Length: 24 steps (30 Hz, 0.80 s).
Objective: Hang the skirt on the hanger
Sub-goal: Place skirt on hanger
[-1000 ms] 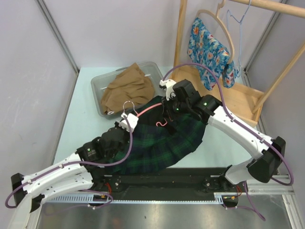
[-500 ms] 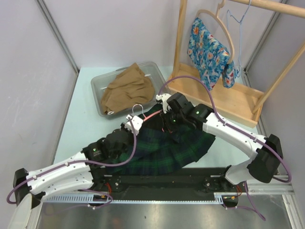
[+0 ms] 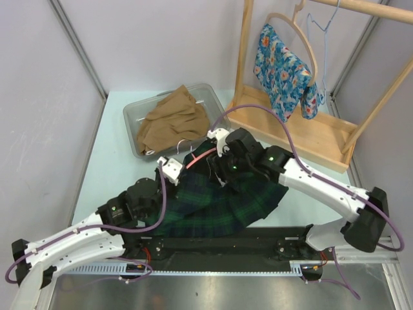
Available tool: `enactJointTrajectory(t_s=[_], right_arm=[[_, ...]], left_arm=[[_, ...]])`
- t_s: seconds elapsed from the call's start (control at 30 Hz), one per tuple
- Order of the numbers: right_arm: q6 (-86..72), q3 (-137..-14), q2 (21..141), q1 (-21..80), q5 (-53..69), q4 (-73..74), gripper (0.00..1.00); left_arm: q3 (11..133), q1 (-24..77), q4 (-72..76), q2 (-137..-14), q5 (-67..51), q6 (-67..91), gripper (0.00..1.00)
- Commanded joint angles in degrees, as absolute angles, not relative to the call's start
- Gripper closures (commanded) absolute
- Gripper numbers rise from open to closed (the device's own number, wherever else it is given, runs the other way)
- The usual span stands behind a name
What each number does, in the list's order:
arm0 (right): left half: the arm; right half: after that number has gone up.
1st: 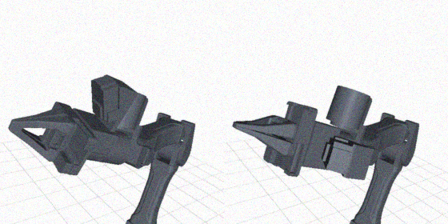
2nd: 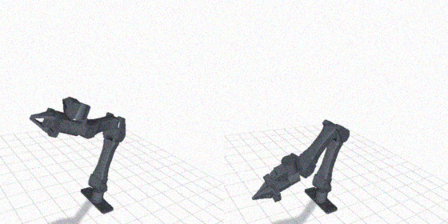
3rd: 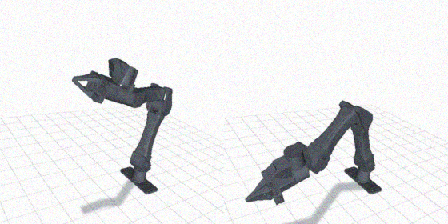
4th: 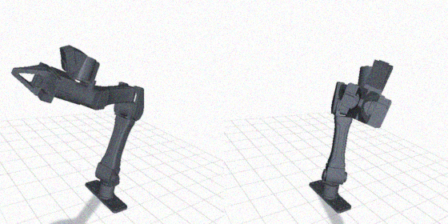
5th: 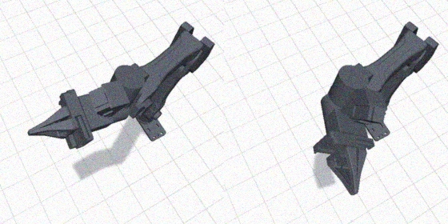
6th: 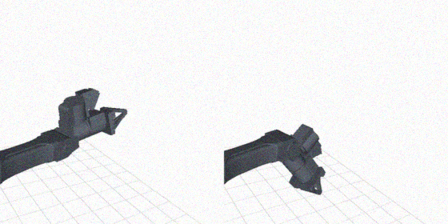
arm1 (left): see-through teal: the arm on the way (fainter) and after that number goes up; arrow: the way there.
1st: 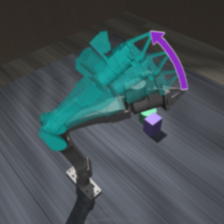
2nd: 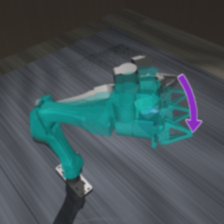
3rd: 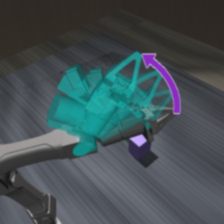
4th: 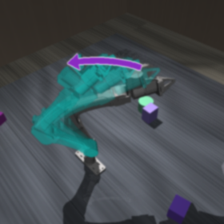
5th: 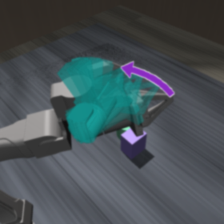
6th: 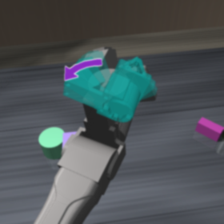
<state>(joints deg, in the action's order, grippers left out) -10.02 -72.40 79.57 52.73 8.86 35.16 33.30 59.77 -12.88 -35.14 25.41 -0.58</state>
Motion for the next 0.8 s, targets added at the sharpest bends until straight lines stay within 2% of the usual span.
enactJointTrajectory(t_s=[0.0, 0.23, 0.37, 0.5, 0.6, 0.63, 0.77], right_arm=[[-5.2, -73.1, 72.3, 51.9, 12.9, 31.8, 0.37], [-0.2, -73.2, 61.8, 44.4, 20.3, 26.9, 0.32], [1.4, -73.2, 57.1, 30.6, 30.2, 23.9, 0.31], [4.2, -73.2, 57.3, 25.5, 36.7, 27.9, 0.32], [8.6, -73.0, 58.6, 24.1, 32.0, 35.8, 0.37], [10.1, -72.9, 58.9, 23.2, 32.9, 37.3, 0.42], [13.9, -72.6, 57.8, 18.8, 39.9, 43.2, 0.46]], left_arm=[[35.9, 60.3, -4.0, -30.2, 20.6, 0.2, 1.0], [38.4, 60.3, -9.2, -27.7, 13.9, 0.2, 1.0], [41.1, 60.2, -12.4, -27.1, 12.9, 0.2, 1.0], [42.1, 60.2, -13.4, -26.9, 13.4, -1.5, 1.0], [41.0, 60.2, -12.2, -27.3, 13.7, -1.1, 1.0], [40.7, 60.3, -12.2, -27.7, 13.7, -1.1, 1.0], [39.7, 60.2, -11.3, -27.9, 14.0, -0.4, 1.0]])
